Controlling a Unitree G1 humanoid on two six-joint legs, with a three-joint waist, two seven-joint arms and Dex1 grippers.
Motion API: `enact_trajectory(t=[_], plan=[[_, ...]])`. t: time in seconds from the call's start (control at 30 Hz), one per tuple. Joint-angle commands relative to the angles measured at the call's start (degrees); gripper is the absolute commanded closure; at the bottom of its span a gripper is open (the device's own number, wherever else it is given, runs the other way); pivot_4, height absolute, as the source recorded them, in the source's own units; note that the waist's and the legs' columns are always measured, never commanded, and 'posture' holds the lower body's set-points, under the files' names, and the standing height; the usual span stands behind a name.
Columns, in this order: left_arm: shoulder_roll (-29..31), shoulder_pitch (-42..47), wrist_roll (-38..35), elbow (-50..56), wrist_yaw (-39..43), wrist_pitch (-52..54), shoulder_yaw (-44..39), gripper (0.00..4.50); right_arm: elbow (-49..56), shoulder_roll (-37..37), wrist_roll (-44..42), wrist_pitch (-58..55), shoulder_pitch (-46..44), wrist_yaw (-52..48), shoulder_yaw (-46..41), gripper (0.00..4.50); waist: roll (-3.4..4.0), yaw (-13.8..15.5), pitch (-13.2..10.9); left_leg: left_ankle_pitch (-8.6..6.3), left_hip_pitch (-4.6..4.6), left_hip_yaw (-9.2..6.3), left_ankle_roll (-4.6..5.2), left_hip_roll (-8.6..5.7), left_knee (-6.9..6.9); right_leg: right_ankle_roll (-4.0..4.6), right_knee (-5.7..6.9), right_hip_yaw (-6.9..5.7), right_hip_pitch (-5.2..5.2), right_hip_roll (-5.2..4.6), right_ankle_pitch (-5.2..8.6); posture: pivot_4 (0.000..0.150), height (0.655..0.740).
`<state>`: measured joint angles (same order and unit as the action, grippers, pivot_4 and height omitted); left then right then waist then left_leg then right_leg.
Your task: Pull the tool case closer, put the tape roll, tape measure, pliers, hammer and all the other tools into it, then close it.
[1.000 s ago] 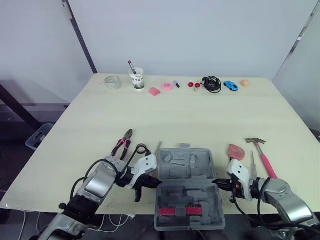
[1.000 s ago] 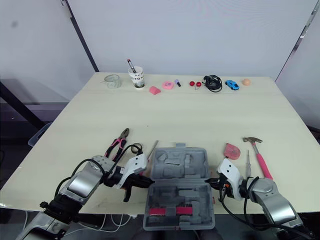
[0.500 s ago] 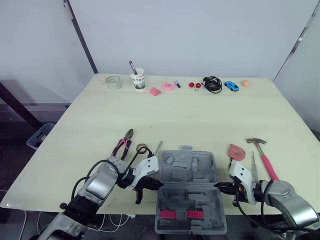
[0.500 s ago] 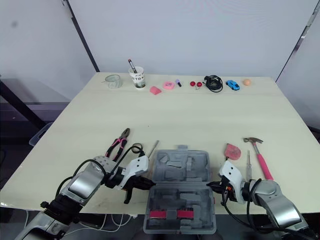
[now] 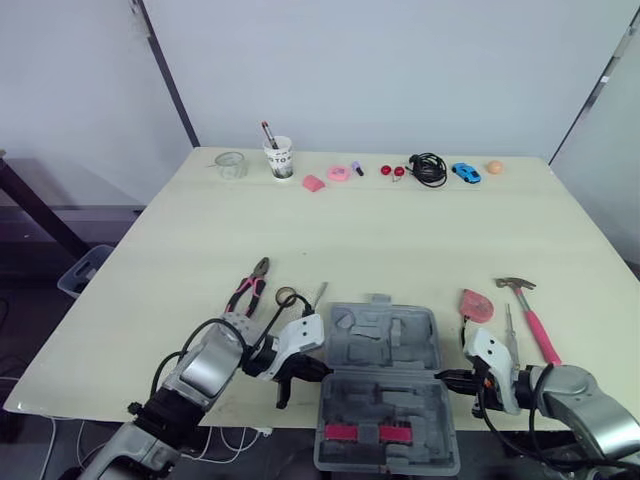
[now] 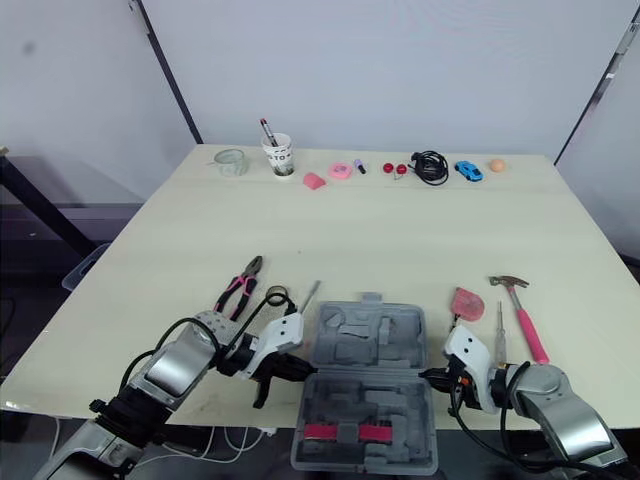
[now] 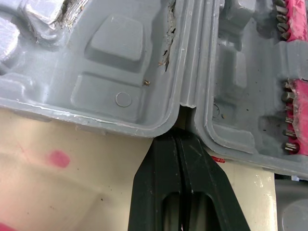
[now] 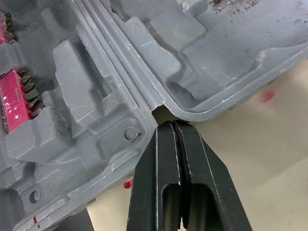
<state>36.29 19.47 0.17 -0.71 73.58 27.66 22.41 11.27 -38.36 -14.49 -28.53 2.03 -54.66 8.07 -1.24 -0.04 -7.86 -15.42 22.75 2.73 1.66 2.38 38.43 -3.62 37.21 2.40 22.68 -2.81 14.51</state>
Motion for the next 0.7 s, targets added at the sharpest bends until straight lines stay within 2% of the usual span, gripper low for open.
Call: enact_trajectory(t=[0.03, 0.7], plan=[[-1.5, -0.4, 0.2, -0.6, 0.0, 0.0, 3.6, 4.47, 2.7, -0.2, -1.7, 0.4, 0.1, -0.5, -0.9, 4.50, 0.01, 0.1, 0.0, 0.00, 0.00, 0.00, 0.00, 0.00, 0.00, 0.00, 0.00, 0.00, 0.00, 0.00, 0.00, 0.150, 0.7400], [-0.4, -1.1, -0.2, -2.3, -0.3, -0.8, 2.6, 4.47, 3.4, -0.1, -2.4, -1.0, 0.0, -0.6, 0.2, 4.50, 0.02, 0.7, 0.0, 0.00, 0.00, 0.00, 0.00, 0.00, 0.00, 0.01, -0.02, 0.00, 0.00, 0.01, 0.01, 0.150, 0.7400]])
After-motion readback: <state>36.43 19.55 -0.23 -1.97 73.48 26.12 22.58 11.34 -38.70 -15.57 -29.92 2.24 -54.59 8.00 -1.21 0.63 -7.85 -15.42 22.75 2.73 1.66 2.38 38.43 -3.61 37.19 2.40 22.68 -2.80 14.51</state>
